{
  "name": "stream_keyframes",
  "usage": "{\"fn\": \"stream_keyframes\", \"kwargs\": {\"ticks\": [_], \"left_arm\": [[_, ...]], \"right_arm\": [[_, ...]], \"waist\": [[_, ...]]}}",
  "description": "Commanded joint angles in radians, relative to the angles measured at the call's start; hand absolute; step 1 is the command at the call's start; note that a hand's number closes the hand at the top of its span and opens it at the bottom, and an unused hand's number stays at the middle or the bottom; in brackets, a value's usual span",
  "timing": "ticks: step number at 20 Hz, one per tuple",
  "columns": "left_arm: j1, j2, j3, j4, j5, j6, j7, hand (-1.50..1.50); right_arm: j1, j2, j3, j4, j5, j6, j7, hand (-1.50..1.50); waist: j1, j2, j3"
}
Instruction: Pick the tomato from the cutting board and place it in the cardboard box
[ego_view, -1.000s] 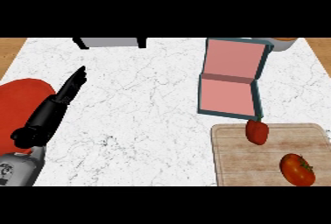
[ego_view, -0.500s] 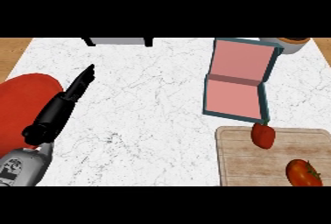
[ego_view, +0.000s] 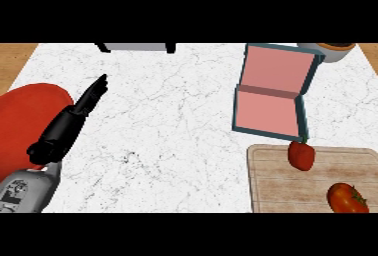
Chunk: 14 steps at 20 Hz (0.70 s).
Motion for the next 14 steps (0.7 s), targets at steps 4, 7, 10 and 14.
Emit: {"fn": "stream_keyframes", "kwargs": {"ticks": [4, 7, 10, 14], "left_arm": [[-0.065, -0.040, 0.008, -0.007, -0.027, -0.001, 0.073, 0.00], [-0.014, -0.005, 0.050, 0.032, 0.003, -0.065, -0.015, 0.00], [-0.074, -0.046, 0.044, 0.056, -0.031, -0.032, 0.020, 0.00], [-0.003, -0.042, 0.054, 0.034, -0.040, -0.054, -0.017, 0.00]], "right_arm": [[-0.104, 0.055, 0.137, 0.063, 0.021, -0.007, 0.129, -1.50], [-0.126, 0.061, 0.199, 0.035, 0.085, -0.040, 0.165, -1.50], [-0.188, 0.084, 0.245, 0.077, 0.114, -0.044, 0.179, -1.50], [-0.172, 0.129, 0.286, 0.032, 0.190, -0.097, 0.201, -1.50]], "waist": [[-0.006, -0.001, 0.002], [-0.003, 0.000, 0.001], [-0.002, 0.001, 0.001], [-0.010, -0.002, 0.001]]}}
